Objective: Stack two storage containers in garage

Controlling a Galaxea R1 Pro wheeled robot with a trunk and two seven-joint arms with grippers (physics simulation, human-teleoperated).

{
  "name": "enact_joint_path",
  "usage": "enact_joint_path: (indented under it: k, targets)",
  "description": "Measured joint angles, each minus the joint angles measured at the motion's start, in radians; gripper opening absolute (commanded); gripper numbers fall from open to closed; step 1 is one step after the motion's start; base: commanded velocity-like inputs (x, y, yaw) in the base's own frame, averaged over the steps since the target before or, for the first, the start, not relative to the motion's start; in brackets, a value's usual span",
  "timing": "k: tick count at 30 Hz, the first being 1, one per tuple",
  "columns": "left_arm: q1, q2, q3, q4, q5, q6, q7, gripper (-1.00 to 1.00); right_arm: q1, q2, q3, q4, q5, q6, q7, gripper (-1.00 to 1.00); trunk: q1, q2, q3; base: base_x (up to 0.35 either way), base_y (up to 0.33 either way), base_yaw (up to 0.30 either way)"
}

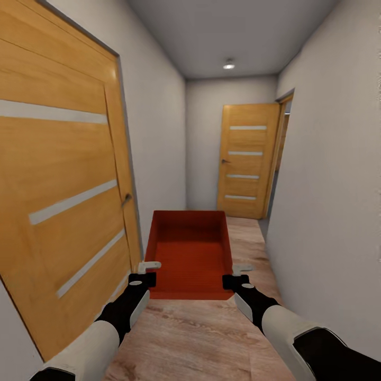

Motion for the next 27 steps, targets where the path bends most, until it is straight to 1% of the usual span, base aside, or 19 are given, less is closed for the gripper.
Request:
enact_joint_path:
  k: [4,7,27]
  targets:
    - [0.000,0.000,0.000,0.000,0.000,0.000,0.000,-1.00,0.000,0.000,0.000,0.000,0.000,0.000,0.000,-1.00,0.000,0.000,0.000,0.320,0.000,-0.229]
    - [0.000,0.000,0.000,0.000,0.000,-0.002,0.000,-1.00,0.000,0.000,0.000,-0.002,0.000,0.000,0.000,-1.00,0.000,0.000,0.000,0.320,0.000,-0.077]
    - [0.000,0.000,0.000,-0.001,0.000,0.001,0.000,-1.00,0.000,0.000,0.000,0.000,0.000,0.001,0.001,-1.00,0.000,0.000,0.000,0.320,0.000,-0.005]
